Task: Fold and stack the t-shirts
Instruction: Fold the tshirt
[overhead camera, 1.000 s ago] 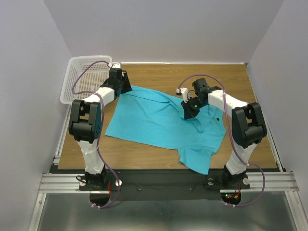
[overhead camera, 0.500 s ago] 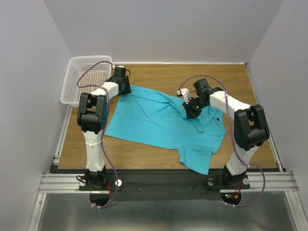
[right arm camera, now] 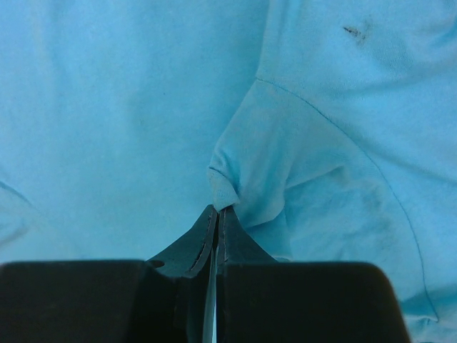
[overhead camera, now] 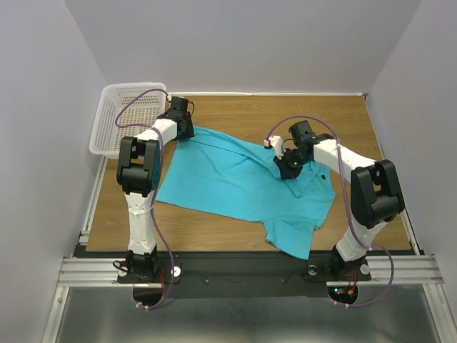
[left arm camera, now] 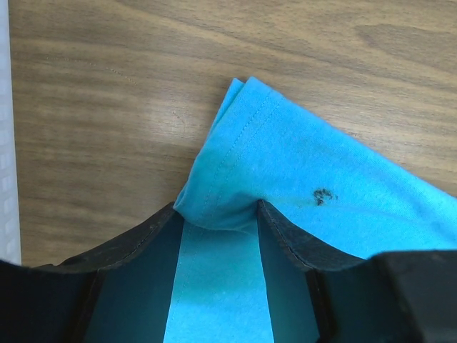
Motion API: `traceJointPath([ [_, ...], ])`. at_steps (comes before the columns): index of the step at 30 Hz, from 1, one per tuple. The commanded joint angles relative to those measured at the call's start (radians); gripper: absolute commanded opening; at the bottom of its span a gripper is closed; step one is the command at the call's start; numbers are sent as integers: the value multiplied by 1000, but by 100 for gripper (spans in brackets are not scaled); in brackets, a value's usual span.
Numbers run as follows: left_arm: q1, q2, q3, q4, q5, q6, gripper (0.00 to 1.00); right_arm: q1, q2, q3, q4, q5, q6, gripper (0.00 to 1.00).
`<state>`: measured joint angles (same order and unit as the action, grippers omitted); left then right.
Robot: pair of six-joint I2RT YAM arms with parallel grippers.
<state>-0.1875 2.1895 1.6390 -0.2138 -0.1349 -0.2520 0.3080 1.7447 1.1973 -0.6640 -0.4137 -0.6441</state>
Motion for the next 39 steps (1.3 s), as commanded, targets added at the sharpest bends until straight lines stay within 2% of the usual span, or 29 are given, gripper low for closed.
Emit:
traceJointPath([
  [1, 19, 13, 33, -44, -23, 14, 57, -7, -63, -19, 17, 12, -49, 4],
  [4, 22, 16, 41, -47, -19, 19, 57, -6, -67, -24, 17, 15, -65, 9],
  [6, 22, 15, 42, -48, -11, 23, 57, -6, -74, -21, 17, 9, -60, 36],
  [8, 23, 4, 44, -45, 4, 25, 58, -15, -89, -2, 20, -23, -28, 48],
  [9, 22, -2, 42, -41, 12, 33, 58, -35, -99, 10, 26, -36, -5, 58],
  [11, 22, -30, 35, -24, 26, 39, 61, -95, -114, 68, 38, -71, 84, 62],
  [16, 22, -112, 21, 10, 86, 62, 67, -292, -90, 150, 78, -128, 272, 61],
  [20, 22, -174, 13, 42, 174, 72, 69, -461, -65, 101, 153, -79, 394, 58],
  [25, 22, -229, -14, 68, 221, 82, 69, -526, -37, 48, 204, -19, 452, 59],
  [32, 22, -203, -16, 82, 227, 85, 69, -558, 74, 91, 247, -25, 511, 58],
  [39, 22, -126, 28, 90, 222, 86, 69, -560, 162, 136, 254, -94, 544, 48],
])
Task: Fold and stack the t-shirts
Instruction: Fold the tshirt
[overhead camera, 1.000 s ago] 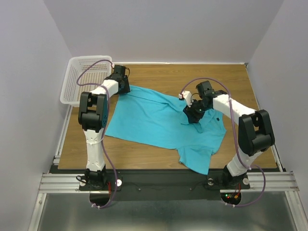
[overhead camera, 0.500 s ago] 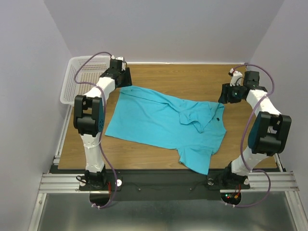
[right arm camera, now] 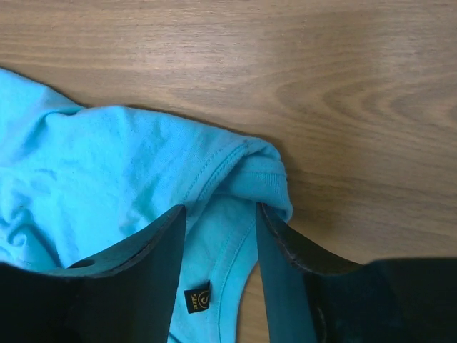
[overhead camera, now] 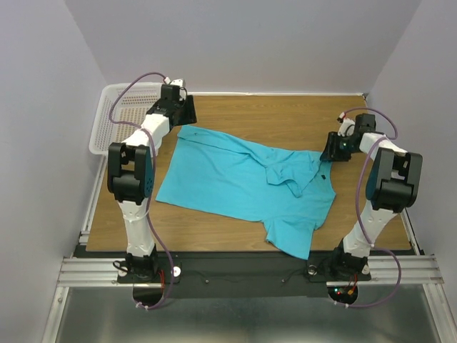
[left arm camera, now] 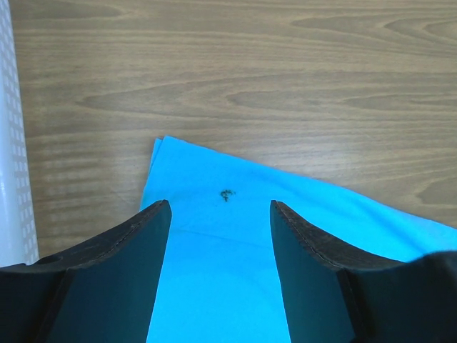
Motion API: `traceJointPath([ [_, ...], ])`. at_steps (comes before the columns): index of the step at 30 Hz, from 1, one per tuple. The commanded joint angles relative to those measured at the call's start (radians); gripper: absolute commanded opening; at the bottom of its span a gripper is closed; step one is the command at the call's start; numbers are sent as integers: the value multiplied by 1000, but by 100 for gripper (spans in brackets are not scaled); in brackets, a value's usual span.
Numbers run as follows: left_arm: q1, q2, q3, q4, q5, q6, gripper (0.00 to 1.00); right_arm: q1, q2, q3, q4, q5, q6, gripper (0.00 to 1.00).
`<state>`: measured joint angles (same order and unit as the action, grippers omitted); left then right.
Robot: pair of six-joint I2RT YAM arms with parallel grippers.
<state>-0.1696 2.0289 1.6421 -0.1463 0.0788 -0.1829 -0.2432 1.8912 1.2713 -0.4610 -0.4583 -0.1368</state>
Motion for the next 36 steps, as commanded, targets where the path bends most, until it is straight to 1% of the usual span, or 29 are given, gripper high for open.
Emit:
traceJointPath([
  [1, 4, 34, 25, 22, 9, 17, 69, -8, 16, 63, 51, -49, 37, 46],
  [2, 4, 48, 36, 21, 9, 19, 69, -7, 20, 65, 54, -65, 43, 46],
  [3, 4, 56, 42, 22, 7, 17, 69, -7, 28, 69, 55, -72, 46, 43],
  [7, 4, 92, 73, 22, 4, 19, 69, -7, 31, 79, 59, -98, 66, 42],
  [8, 4, 102, 81, 14, 6, 19, 69, -7, 29, 80, 59, -100, 71, 39],
  [13, 4, 148, 120, 4, 3, 14, 69, -8, 5, 80, 61, -117, 92, 38],
  [19, 4, 165, 134, 2, -1, 7, 69, -7, 32, 89, 61, -121, 109, 38],
  [27, 5, 191, 154, 1, -13, 0, 69, -7, 55, 83, 59, -68, 132, 34],
  [34, 8, 212, 162, -1, -17, -7, 69, -7, 69, 80, 64, -48, 132, 34],
  [36, 10, 218, 170, -4, -27, -7, 69, -7, 75, 86, 68, -48, 161, 34],
])
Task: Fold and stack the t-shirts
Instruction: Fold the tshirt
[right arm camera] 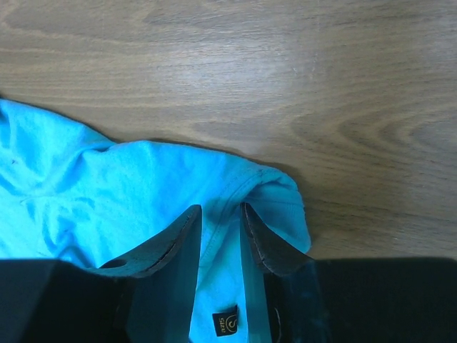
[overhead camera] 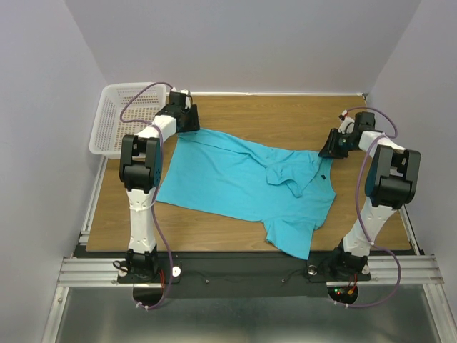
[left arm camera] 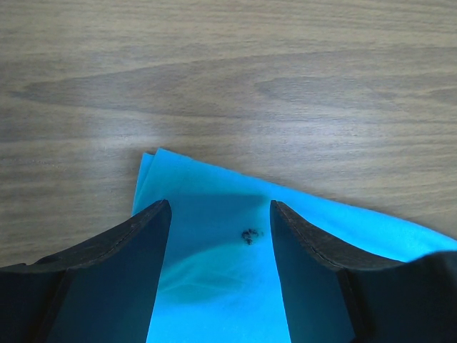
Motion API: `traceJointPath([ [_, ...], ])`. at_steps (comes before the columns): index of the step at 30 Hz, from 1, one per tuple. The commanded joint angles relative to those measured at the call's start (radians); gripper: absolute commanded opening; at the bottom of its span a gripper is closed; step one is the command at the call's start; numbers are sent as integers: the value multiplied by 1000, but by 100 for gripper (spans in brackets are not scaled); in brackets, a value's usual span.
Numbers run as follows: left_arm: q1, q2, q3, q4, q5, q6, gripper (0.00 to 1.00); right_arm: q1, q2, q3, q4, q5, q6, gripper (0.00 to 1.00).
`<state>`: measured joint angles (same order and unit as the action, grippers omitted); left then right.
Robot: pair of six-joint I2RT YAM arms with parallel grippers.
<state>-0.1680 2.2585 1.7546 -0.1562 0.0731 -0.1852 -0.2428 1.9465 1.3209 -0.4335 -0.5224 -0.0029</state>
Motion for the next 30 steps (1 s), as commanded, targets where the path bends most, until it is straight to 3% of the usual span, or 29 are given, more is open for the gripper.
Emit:
traceJointPath([
  [1, 9, -8, 60, 3, -25, -8, 69, -9, 23, 38, 41, 19, 29, 34],
  [6, 10, 21, 95, -19, -42, -14, 69, -7, 25, 40, 53, 21, 37, 31],
  [9, 10, 39, 120, -38, -53, -20, 69, -9, 31, 38, 58, 15, 41, 19],
  [17, 10, 65, 128, -77, -105, -30, 68, -9, 25, 26, 88, 4, 66, 1],
  [30, 38, 108, 201, -146, -151, -126, 68, -75, -23, 3, 190, 53, 126, 0],
])
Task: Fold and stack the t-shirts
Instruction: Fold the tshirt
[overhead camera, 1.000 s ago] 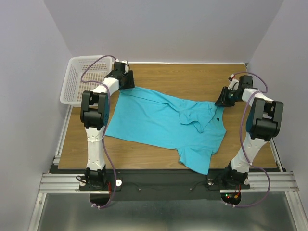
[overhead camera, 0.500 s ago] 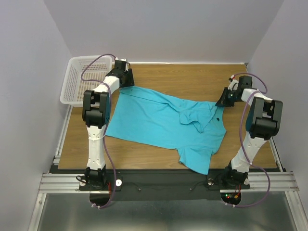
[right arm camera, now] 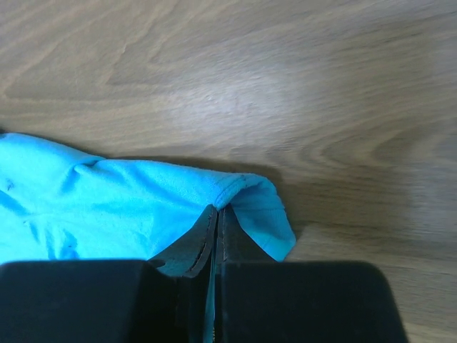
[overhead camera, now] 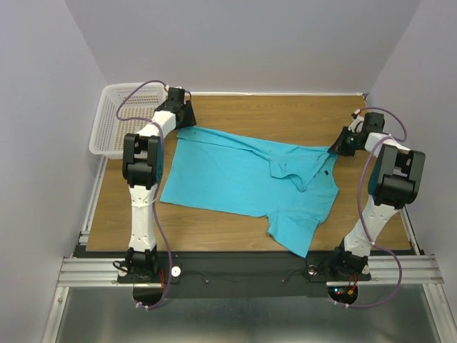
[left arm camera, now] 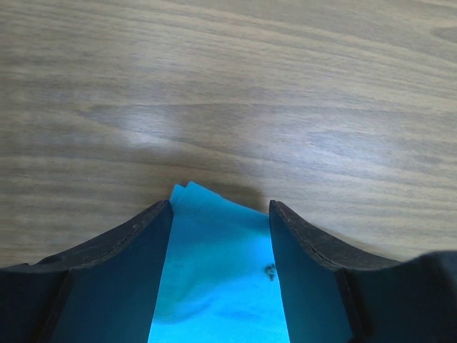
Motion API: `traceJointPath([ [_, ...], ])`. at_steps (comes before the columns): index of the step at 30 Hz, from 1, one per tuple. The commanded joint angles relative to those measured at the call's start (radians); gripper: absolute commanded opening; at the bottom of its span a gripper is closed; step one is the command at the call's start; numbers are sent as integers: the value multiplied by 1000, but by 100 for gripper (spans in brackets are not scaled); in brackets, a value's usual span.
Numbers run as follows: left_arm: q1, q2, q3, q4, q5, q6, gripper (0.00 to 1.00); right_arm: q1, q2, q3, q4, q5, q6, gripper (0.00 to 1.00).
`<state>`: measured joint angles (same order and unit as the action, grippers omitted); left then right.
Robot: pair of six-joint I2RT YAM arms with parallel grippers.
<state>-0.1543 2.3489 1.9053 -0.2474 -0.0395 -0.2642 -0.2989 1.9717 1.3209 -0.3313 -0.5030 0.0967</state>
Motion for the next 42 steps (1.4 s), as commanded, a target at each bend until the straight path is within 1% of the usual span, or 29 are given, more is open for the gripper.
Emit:
traceJointPath([
  [1, 27, 21, 54, -55, -36, -53, 68, -23, -47, 4, 100, 34, 31, 1],
  [12, 29, 67, 132, -53, 35, -115, 68, -23, 15, 77, 130, 32, 52, 1],
  [13, 29, 67, 129, -49, 65, -116, 68, -25, 19, 90, 130, 31, 51, 1],
  [15, 29, 55, 118, -26, 76, -113, 68, -23, 33, 104, 130, 32, 46, 1],
  [18, 27, 15, 92, 22, 133, -95, 68, -23, 58, 150, 129, 27, 28, 1],
  [20, 24, -28, 68, 59, 159, -80, 69, -23, 75, 194, 127, 23, 18, 2],
  [23, 18, -77, 61, 72, 199, -56, 69, -25, 95, 233, 126, 21, 14, 4],
  [26, 12, -138, 37, 76, 190, -32, 70, -25, 113, 245, 123, 18, 9, 4],
  [28, 10, -177, -11, 76, 153, -23, 70, -23, 119, 244, 121, 14, 8, 4],
  [29, 10, -224, -37, 79, 138, -21, 70, -23, 125, 242, 121, 12, 8, 4],
  [30, 10, -249, -102, 95, 106, -23, 70, -25, 128, 241, 123, 9, 6, 4],
  [33, 10, -330, -230, 134, 79, -39, 70, -23, 141, 238, 123, 3, 8, 4],
  [36, 10, -347, -284, 120, 64, -73, 68, -25, 145, 238, 123, 3, 11, 4],
  [39, 10, -335, -308, 117, 41, -122, 64, -23, 147, 238, 123, 1, 11, 4],
  [40, 10, -327, -308, 119, 17, -135, 62, -23, 147, 238, 123, 1, 12, 4],
  [42, 10, -303, -301, 117, 13, -155, 59, -23, 147, 236, 123, 1, 11, 4],
])
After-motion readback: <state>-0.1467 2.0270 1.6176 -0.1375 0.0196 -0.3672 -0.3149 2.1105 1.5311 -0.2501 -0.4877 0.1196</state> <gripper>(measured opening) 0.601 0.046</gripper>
